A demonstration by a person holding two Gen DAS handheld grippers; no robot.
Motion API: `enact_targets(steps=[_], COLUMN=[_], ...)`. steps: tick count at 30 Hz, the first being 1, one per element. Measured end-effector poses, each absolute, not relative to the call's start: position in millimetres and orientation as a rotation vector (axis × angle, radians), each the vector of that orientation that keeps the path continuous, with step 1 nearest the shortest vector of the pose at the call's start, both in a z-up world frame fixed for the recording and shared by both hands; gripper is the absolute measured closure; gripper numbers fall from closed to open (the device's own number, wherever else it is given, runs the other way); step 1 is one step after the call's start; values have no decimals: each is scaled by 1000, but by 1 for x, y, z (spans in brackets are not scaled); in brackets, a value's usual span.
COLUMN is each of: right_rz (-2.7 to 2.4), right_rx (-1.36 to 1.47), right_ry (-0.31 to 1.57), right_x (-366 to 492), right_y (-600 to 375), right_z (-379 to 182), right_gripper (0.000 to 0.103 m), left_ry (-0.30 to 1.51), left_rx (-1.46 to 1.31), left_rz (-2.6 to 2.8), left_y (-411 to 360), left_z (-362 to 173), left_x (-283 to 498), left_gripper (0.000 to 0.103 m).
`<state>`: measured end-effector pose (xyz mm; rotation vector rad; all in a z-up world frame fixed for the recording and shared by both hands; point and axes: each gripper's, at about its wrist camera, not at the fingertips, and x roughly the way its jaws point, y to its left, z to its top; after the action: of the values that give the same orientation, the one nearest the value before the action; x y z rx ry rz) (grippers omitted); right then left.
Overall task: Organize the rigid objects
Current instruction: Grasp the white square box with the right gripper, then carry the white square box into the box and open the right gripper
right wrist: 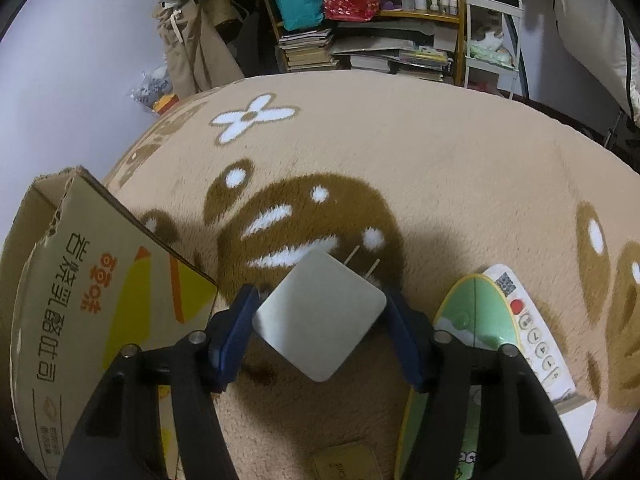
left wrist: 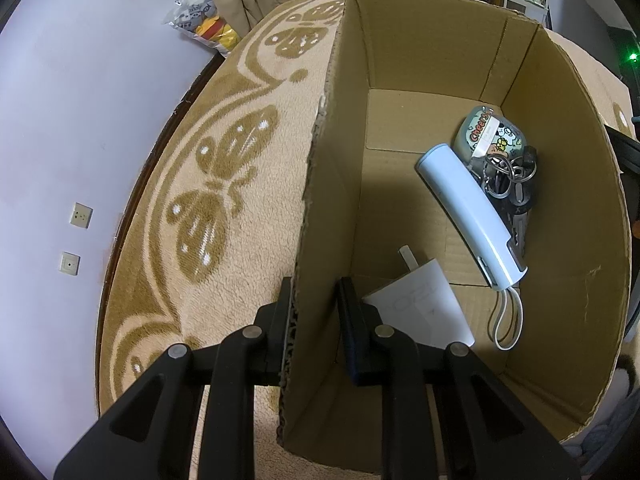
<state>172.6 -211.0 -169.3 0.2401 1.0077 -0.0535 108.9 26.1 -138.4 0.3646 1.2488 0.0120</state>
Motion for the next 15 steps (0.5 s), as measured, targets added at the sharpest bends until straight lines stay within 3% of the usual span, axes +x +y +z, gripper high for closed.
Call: enact_targets(steps=[15], right_rz=[-42], right_rx=[262], right_ry=[986], right_x=[153], right_y=[-213], right_z=[-142], right_gripper=[37], left_ry=[1243], left_rx=[370], left_rz=[11], left_y=[24], left_z=[-138], left_x=[107], left_gripper=[83])
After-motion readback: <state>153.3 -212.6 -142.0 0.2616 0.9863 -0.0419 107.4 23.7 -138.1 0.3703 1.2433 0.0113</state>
